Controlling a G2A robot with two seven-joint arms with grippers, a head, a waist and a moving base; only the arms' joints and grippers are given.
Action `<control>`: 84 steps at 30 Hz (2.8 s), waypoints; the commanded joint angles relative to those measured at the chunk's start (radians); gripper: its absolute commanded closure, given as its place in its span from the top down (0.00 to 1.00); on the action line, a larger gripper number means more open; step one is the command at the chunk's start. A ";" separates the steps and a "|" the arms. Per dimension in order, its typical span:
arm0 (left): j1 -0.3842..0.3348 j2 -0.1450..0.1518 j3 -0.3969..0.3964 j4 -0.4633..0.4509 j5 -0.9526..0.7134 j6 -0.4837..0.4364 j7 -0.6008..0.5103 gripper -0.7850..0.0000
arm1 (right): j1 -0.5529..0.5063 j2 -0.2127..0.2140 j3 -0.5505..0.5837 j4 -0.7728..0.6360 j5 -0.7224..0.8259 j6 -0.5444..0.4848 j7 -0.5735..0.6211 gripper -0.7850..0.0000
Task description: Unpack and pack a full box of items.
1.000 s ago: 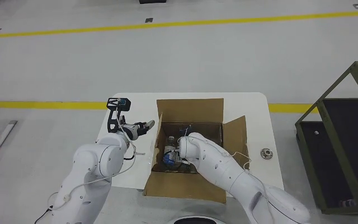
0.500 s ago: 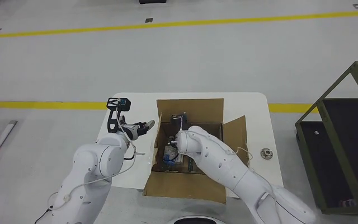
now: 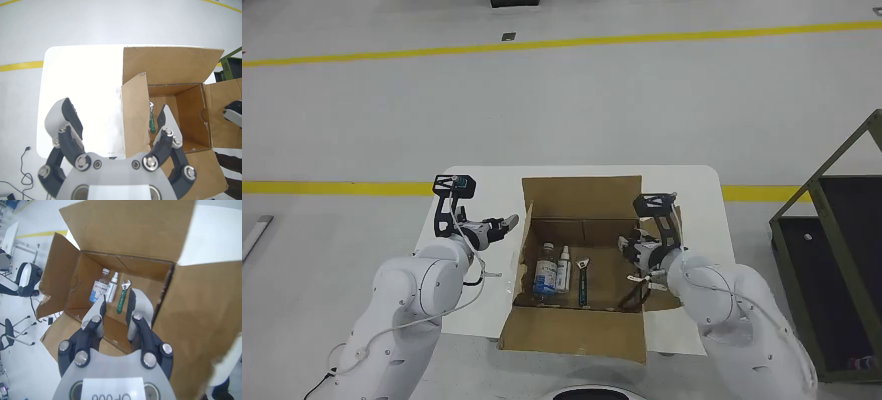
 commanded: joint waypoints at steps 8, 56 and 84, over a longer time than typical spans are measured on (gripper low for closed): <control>0.000 0.000 0.000 0.000 0.000 0.000 0.000 1.00 | -0.201 0.028 0.196 -0.033 -0.011 -0.142 0.024 0.00; 0.000 0.000 0.000 0.000 0.000 0.000 0.000 1.00 | 0.036 0.109 0.327 0.299 -0.414 -0.710 0.260 0.00; 0.000 0.000 0.000 0.000 0.000 0.000 0.000 1.00 | 0.288 0.111 0.169 0.857 -0.363 -0.708 0.087 0.35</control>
